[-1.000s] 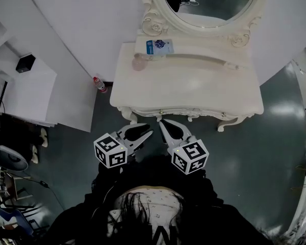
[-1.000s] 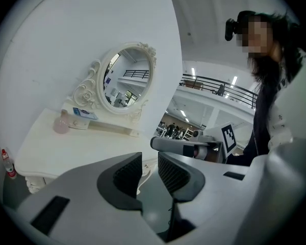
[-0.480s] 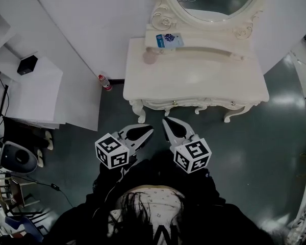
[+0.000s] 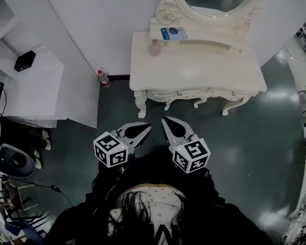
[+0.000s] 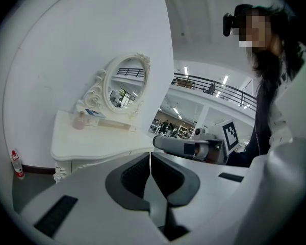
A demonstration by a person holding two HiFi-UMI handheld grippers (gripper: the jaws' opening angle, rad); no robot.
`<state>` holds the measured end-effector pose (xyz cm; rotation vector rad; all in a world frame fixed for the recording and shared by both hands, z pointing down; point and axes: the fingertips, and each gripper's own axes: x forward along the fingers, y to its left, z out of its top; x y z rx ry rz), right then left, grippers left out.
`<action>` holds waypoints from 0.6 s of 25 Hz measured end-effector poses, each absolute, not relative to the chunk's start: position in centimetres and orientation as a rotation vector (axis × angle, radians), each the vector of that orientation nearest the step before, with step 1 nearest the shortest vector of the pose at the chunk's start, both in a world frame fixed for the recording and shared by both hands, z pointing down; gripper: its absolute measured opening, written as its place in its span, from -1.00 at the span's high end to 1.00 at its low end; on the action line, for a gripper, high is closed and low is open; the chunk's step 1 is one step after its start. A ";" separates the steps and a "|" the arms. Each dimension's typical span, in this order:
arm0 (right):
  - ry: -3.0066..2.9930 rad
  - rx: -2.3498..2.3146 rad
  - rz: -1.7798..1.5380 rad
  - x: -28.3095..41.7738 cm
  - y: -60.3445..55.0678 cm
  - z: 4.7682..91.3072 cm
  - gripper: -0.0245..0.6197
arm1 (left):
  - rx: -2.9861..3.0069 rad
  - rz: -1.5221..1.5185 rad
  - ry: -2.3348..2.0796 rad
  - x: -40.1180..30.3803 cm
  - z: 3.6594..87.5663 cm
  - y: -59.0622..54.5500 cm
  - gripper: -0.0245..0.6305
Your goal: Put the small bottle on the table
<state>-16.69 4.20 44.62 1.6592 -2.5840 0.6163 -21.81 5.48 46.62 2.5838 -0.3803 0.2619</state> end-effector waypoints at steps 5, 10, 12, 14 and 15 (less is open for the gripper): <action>-2.567 1.672 0.584 -18.0 5.6 44.6 0.90 | 2.593 0.242 -0.347 -22.9 46.7 6.7 0.90; -2.549 1.683 0.549 -19.0 7.0 44.7 0.90 | 2.605 0.235 -0.319 -23.6 46.9 7.7 0.90; -2.543 1.688 0.536 -19.4 7.4 44.8 0.90 | 2.609 0.232 -0.311 -23.9 47.0 7.9 0.90; -2.536 1.685 0.523 -19.8 7.7 45.0 0.90 | 2.609 0.233 -0.305 -24.2 47.1 8.2 0.90; -2.533 1.683 0.518 -20.0 7.9 45.1 0.90 | 2.609 0.233 -0.302 -24.3 47.2 8.3 0.90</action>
